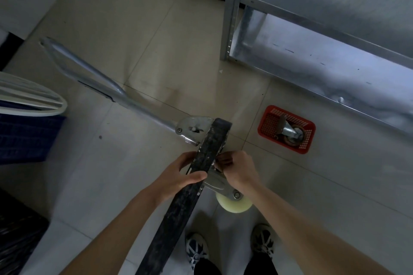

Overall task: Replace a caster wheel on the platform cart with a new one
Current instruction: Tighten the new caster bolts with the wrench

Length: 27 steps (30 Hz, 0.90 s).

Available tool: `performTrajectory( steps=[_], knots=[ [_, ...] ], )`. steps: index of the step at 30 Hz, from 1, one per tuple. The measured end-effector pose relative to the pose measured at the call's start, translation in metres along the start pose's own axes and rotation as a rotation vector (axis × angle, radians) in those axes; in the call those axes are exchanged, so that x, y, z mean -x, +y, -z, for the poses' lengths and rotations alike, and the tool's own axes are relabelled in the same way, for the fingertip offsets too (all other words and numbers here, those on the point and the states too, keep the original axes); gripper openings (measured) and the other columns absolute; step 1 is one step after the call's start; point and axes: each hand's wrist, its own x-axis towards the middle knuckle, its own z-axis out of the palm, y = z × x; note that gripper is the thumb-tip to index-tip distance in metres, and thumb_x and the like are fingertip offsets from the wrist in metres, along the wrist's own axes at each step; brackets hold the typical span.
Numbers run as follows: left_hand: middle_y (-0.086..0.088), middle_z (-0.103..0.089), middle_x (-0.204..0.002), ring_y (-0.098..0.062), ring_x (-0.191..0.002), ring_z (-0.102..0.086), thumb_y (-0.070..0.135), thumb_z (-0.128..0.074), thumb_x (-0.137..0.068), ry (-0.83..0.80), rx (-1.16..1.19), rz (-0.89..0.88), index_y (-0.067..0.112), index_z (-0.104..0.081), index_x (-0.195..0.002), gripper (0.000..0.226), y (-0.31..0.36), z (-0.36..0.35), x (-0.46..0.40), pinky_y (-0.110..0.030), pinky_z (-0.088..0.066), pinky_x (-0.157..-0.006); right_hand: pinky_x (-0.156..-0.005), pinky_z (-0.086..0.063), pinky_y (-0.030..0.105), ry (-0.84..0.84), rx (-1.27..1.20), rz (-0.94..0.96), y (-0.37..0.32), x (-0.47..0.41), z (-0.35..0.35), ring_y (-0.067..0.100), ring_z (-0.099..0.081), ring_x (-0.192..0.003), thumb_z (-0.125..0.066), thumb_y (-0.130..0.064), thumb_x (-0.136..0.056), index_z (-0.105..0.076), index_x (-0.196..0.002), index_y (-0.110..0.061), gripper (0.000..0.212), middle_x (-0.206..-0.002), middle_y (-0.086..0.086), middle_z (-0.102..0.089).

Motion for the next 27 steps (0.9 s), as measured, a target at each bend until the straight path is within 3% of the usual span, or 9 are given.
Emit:
performTrajectory(
  steps=[4, 9, 18, 22, 27],
  knots=[
    [0.021, -0.059, -0.132, 0.004, -0.119, -0.057, 0.069, -0.074, -0.062, 0.0, -0.003, 0.006, 0.039, -0.048, -0.136, 0.084, 0.001, 0.0, 0.001, -0.02, -0.043, -0.094, -0.073, -0.061, 0.042, -0.004, -0.025, -0.031, 0.002, -0.002, 0.0, 0.014, -0.071, -0.082, -0.069, -0.041, -0.082, -0.077, -0.097, -0.028, 0.022, -0.088, -0.006, -0.075],
    [0.019, -0.06, -0.132, 0.001, -0.12, -0.057, 0.068, -0.075, -0.062, -0.004, -0.005, 0.011, 0.04, -0.048, -0.133, 0.081, -0.001, 0.001, -0.001, -0.027, -0.044, -0.102, -0.075, -0.062, 0.041, -0.057, -0.029, -0.089, 0.001, -0.01, -0.003, 0.016, -0.071, -0.08, -0.064, -0.048, -0.069, -0.076, -0.094, -0.026, 0.036, -0.085, -0.005, -0.074],
    [0.018, -0.06, -0.131, -0.001, -0.12, -0.058, 0.068, -0.074, -0.063, -0.013, -0.006, 0.014, 0.042, -0.047, -0.133, 0.079, -0.001, 0.0, -0.002, -0.028, -0.045, -0.1, -0.08, -0.061, 0.043, -0.059, -0.111, -0.119, 0.008, -0.017, -0.006, 0.016, -0.071, -0.082, -0.072, -0.034, -0.08, -0.077, -0.092, -0.029, 0.014, -0.086, -0.007, -0.075],
    [0.018, -0.061, -0.131, -0.003, -0.12, -0.059, 0.067, -0.075, -0.063, -0.009, 0.0, 0.012, 0.038, -0.048, -0.136, 0.083, -0.002, 0.001, -0.003, -0.031, -0.045, -0.102, -0.077, -0.062, 0.043, -0.065, -0.078, -0.107, 0.006, -0.02, -0.008, 0.016, -0.071, -0.08, -0.068, -0.045, -0.08, -0.077, -0.094, -0.03, 0.023, -0.086, -0.007, -0.075],
    [0.017, -0.06, -0.132, -0.001, -0.12, -0.059, 0.068, -0.074, -0.064, -0.014, -0.006, 0.003, 0.036, -0.047, -0.138, 0.086, -0.001, 0.001, -0.001, -0.023, -0.045, -0.095, -0.08, -0.061, 0.041, -0.078, -0.069, -0.106, 0.007, -0.023, -0.008, 0.015, -0.071, -0.079, -0.069, -0.044, -0.083, -0.077, -0.096, -0.028, 0.022, -0.085, -0.007, -0.075]
  ],
)
